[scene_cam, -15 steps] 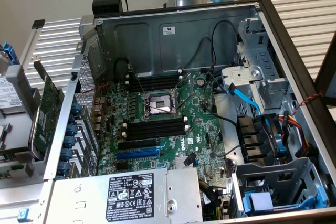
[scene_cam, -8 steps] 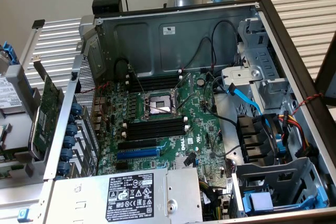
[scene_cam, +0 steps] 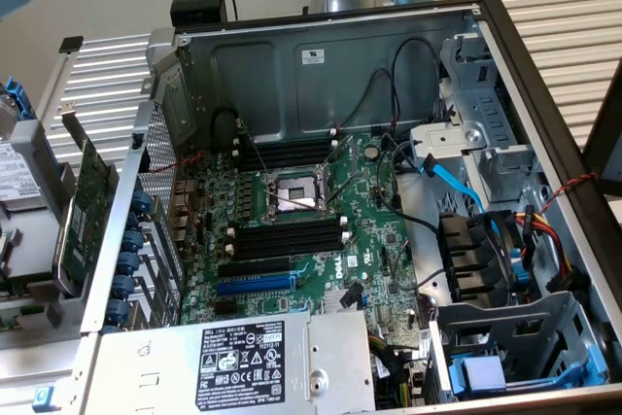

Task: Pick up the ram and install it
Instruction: 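Pick up the ram and move it above insertion slot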

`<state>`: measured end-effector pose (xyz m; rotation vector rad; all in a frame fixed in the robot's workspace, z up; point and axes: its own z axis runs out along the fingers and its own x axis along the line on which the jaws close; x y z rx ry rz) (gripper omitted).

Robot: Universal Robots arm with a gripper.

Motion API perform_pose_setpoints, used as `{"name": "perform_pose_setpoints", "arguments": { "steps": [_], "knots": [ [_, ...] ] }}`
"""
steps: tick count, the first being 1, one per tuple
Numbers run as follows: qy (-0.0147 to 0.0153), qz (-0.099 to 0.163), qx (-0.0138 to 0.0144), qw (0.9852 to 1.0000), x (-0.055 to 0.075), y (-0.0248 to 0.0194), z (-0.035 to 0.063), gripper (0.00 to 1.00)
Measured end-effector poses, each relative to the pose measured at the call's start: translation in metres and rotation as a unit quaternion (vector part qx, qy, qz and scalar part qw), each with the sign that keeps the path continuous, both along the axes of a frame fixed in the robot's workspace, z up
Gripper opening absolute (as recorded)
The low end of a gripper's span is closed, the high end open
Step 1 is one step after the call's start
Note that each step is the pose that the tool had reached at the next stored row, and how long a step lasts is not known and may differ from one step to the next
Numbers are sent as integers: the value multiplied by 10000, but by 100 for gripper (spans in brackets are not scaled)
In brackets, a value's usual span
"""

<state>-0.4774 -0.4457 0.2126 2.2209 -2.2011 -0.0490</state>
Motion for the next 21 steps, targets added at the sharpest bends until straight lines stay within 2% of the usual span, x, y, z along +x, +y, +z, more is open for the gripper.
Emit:
{"name": "perform_pose_setpoints", "arguments": {
  "steps": [11, 16, 18, 19, 21],
  "knots": [
    [1, -1, 0, 10000, 0, 0, -117, 42],
    [2, -1, -1, 10000, 0, 0, -139, 40],
    [2, -1, -1, 10000, 0, 0, -141, 27],
    [2, 0, -1, 10000, 0, 0, -141, 27],
    [1, -1, 0, 10000, -1, 0, -142, 16]
  ]
}}
